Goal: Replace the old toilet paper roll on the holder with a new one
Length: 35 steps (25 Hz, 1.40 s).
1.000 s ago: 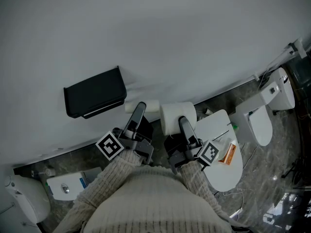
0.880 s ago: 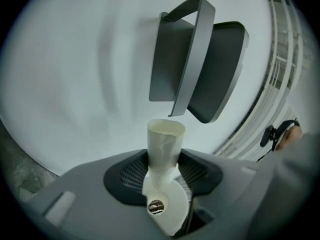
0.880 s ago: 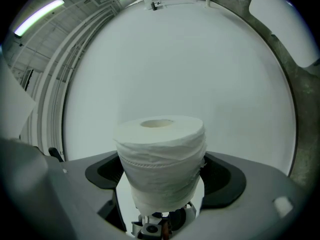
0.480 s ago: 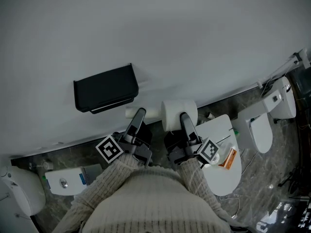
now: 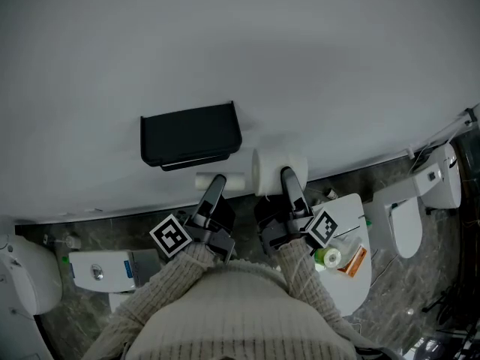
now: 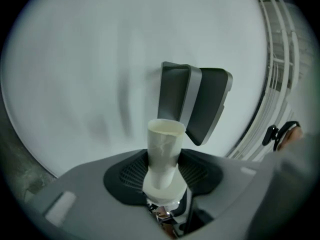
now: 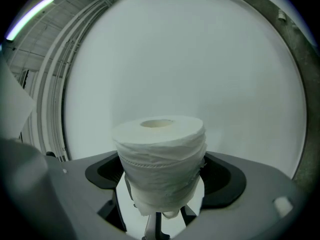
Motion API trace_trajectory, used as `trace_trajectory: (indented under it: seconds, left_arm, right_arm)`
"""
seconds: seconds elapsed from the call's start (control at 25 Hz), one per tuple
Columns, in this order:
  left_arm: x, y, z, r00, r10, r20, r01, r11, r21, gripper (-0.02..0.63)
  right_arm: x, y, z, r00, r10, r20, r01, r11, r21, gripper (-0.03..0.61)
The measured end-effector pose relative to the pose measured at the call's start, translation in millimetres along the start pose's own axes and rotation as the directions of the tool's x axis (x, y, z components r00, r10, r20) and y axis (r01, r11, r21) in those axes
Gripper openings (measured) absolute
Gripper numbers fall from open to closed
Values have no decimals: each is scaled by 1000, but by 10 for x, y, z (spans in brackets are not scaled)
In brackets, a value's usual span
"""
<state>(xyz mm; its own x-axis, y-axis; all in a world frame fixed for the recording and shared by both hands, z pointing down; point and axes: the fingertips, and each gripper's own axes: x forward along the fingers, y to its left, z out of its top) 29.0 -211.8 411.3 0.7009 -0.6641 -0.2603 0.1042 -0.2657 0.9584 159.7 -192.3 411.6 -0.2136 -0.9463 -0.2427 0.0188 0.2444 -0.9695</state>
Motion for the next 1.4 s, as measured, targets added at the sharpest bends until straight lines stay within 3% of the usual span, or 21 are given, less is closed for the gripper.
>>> trace_trajectory:
  seconds: [0.12, 0.68, 1.4]
  left_arm:
    - [-88, 101, 285, 1000, 14, 26, -14, 1000, -11, 179]
    - [-351, -17, 359, 994, 5, 110, -6, 1000, 14, 178]
    - [-451, -100, 338, 982, 23, 188, -28, 999, 20, 178]
  right_arm:
    - [295, -85, -162, 1000, -5, -22, 5, 1000, -1, 465]
    - [516, 123, -379, 991, 80, -106, -77, 996, 40, 465]
    - [575, 208, -496, 985, 92, -147, -84, 995, 57, 465]
